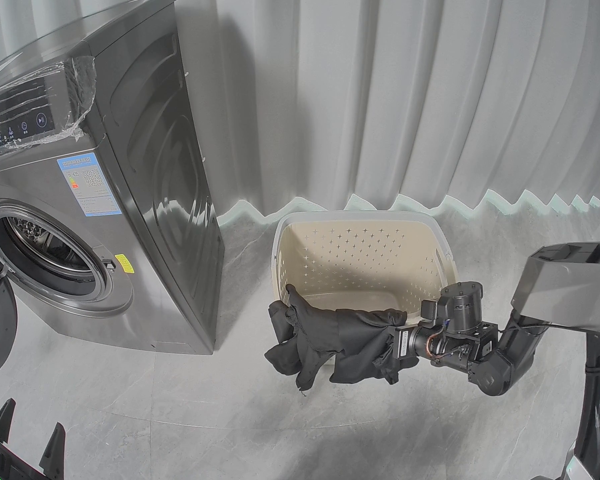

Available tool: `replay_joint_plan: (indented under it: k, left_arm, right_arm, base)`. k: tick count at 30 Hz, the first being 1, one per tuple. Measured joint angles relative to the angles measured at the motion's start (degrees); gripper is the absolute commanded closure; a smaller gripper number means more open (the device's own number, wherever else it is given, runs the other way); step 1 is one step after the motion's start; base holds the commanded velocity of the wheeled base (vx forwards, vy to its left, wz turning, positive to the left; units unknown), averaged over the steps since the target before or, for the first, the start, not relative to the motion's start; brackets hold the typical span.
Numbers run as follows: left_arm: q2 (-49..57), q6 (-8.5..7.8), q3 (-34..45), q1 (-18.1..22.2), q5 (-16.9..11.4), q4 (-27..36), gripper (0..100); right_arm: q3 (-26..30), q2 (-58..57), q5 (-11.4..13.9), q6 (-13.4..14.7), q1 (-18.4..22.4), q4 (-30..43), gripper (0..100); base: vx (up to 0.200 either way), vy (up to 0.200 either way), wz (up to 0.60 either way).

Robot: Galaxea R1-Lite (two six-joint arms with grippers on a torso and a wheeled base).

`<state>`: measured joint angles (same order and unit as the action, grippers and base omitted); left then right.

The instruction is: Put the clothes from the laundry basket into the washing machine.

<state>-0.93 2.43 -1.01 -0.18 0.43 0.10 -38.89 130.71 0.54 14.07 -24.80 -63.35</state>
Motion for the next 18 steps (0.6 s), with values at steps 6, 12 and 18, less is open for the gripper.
replay_joint_plan:
  k: [6,12,18]
  left_arm:
    - [0.0,0.02,0.0,0.0,0.0,0.0,0]
    - [0.0,0.0,0.0,0.0,0.0,0.0,0]
    - [0.0,0.02,0.0,0.0,0.0,0.0,0]
  right_arm:
    - [4.8,-7.4,-0.1,-0.3,-1.4,-2.4,100]
    - [7.4,-12.5,-0.2,-0.7,-2.2,-5.5,100]
    - [7.9,-17.3,-1.0,-0.7,-3.1,-6.2,100]
  base:
    - [0.0,0.0,0.0]
    - [0.0,0.0,0.0]
    - [0.0,0.0,0.0]
